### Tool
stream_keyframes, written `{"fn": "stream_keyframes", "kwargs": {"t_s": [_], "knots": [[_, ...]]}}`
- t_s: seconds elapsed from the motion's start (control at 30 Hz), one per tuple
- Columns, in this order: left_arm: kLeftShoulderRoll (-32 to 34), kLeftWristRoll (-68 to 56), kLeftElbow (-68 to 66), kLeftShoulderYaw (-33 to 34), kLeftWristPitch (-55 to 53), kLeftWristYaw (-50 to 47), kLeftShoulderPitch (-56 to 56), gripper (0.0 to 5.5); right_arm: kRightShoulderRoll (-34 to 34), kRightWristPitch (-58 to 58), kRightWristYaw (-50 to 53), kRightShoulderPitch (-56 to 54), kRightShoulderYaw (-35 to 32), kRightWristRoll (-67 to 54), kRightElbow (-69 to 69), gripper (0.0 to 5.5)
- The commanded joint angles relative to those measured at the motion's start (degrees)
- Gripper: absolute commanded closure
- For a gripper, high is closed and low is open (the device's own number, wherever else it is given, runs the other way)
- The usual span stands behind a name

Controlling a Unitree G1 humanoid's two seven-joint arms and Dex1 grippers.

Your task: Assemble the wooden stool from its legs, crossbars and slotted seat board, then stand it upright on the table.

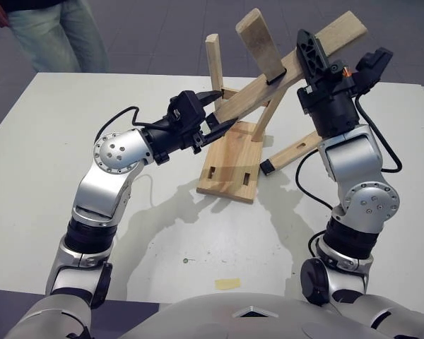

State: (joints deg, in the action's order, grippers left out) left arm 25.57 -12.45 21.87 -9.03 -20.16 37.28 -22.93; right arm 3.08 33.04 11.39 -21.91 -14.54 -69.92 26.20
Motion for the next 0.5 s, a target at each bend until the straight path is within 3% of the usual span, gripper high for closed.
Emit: {"fn": "stream_keyframes", "kwargs": {"t_s": [0.03,0.17,0.4,0.5], "knots": [[-0.01,-1.25,0.99,2.01,-2.15,-0.87,-0.38,2.0,0.1,-0.98,1.2,1.29,0.34,0.1,2.12,4.49],[1.3,-5.86,3.07,3.92,-6.65,1.21,-0.02,1.34,0.6,-1.49,2.07,2.26,-0.07,0.12,3.67,4.49],[10.36,-11.08,5.55,8.94,-12.81,7.14,5.13,0.18,4.02,-2.96,4.94,7.2,-5.66,-3.64,6.88,4.49],[11.58,-10.58,4.19,10.04,-12.74,6.79,6.33,0.1,5.48,-2.7,6.21,10.86,-7.14,-6.54,8.03,4.49]]}}
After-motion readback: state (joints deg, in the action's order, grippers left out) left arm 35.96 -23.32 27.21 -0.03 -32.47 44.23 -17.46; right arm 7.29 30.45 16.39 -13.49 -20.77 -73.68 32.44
